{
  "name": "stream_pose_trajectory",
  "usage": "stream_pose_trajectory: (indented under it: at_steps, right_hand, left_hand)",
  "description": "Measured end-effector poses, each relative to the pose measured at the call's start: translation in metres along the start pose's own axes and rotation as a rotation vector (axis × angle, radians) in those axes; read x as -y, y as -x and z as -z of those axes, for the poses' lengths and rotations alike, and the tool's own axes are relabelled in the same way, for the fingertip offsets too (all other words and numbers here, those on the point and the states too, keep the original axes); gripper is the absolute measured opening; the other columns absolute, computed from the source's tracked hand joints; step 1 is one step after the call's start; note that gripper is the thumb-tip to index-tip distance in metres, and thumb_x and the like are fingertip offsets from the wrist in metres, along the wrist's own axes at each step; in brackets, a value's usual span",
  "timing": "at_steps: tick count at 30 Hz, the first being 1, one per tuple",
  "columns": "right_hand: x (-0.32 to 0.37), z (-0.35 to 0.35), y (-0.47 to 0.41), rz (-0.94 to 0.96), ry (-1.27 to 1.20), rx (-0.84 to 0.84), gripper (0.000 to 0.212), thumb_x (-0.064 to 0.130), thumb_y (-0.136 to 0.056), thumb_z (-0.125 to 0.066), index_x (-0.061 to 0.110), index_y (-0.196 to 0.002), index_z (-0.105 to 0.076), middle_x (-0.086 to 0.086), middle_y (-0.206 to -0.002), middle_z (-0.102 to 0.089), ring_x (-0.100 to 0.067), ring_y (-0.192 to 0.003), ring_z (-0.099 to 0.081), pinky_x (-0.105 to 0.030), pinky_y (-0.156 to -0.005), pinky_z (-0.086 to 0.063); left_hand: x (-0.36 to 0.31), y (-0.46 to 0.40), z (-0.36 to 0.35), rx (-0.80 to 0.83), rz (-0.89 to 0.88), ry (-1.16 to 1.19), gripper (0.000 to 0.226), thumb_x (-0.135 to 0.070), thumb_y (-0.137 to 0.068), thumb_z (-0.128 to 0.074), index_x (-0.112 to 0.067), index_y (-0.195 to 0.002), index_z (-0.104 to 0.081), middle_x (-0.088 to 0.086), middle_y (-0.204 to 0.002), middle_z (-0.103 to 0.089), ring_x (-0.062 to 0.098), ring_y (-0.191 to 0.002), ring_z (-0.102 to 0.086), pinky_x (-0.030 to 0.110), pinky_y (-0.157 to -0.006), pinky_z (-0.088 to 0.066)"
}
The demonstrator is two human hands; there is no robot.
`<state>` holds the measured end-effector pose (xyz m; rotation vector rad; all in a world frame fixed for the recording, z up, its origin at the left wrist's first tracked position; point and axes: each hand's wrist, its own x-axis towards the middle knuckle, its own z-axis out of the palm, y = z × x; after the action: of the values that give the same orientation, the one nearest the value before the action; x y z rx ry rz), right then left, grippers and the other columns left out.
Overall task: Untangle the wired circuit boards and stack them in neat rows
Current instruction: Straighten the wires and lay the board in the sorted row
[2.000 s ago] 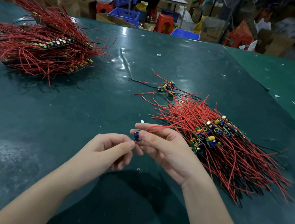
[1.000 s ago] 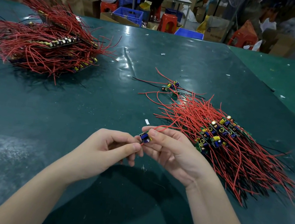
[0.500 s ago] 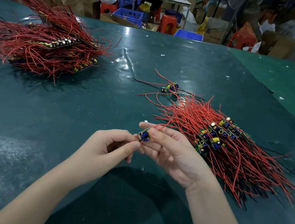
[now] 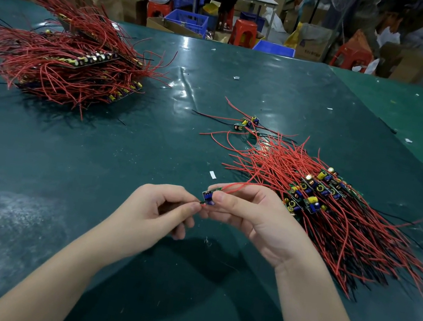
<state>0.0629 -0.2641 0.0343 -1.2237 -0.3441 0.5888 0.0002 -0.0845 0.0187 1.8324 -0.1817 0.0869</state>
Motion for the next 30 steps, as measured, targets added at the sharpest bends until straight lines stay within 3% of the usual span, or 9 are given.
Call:
stream_pose_trajectory:
  at_steps: [9, 14, 18, 24, 30]
  right_hand:
    - [-0.0003, 0.0015, -0.0014, 0.062, 0.025, -0.059, 0.017, 0.021, -0.064, -0.077, 0.014, -0.08, -0.079, -0.004, -0.081, -0.075, -0.015, -0.076, -0.071, -0.023, -0.073, -0.056]
    - [-0.0009, -0.0005, 0.0005, 0.065, 0.079, -0.008, 0.022, 0.025, -0.064, -0.08, 0.016, -0.083, -0.079, -0.004, -0.082, -0.075, -0.014, -0.08, -0.071, -0.023, -0.074, -0.055]
    - [0.0013, 0.0009, 0.0005, 0.054, 0.029, -0.024, 0.011, 0.017, -0.071, -0.076, 0.015, -0.081, -0.079, -0.004, -0.08, -0.075, -0.015, -0.077, -0.072, -0.023, -0.072, -0.056]
    - [0.003, -0.0017, 0.0028, 0.054, 0.006, 0.002, 0.012, 0.014, -0.071, -0.076, 0.014, -0.083, -0.079, -0.007, -0.082, -0.075, -0.018, -0.078, -0.073, -0.024, -0.071, -0.056]
    - [0.0074, 0.0014, 0.0026, 0.098, -0.072, -0.069, 0.015, 0.018, -0.069, -0.07, 0.013, -0.08, -0.079, -0.007, -0.079, -0.075, -0.017, -0.075, -0.073, -0.024, -0.07, -0.057]
  left_hand:
    - [0.0042, -0.0031, 0.0081, 0.004, 0.034, -0.017, 0.025, -0.011, -0.093, -0.059, -0.023, -0.08, -0.076, 0.002, -0.069, -0.069, 0.011, -0.062, -0.064, 0.02, -0.058, -0.05]
    - [0.005, -0.0042, 0.0102, 0.021, 0.063, -0.009, 0.022, -0.015, -0.091, -0.06, -0.022, -0.077, -0.075, 0.004, -0.067, -0.069, 0.012, -0.059, -0.064, 0.022, -0.057, -0.051]
    - [0.0022, -0.0042, 0.0097, 0.034, 0.087, 0.03, 0.019, -0.033, -0.08, -0.061, -0.025, -0.072, -0.076, 0.003, -0.065, -0.068, 0.009, -0.059, -0.064, 0.019, -0.059, -0.051]
    - [0.0027, -0.0055, 0.0098, 0.017, 0.076, 0.103, 0.021, -0.031, -0.08, -0.063, -0.017, -0.073, -0.076, 0.004, -0.061, -0.066, 0.011, -0.056, -0.06, 0.019, -0.058, -0.05]
    - [0.0064, -0.0053, 0.0105, -0.016, 0.11, 0.099, 0.018, -0.032, -0.081, -0.063, -0.022, -0.078, -0.077, 0.002, -0.064, -0.068, 0.01, -0.057, -0.062, 0.018, -0.057, -0.049]
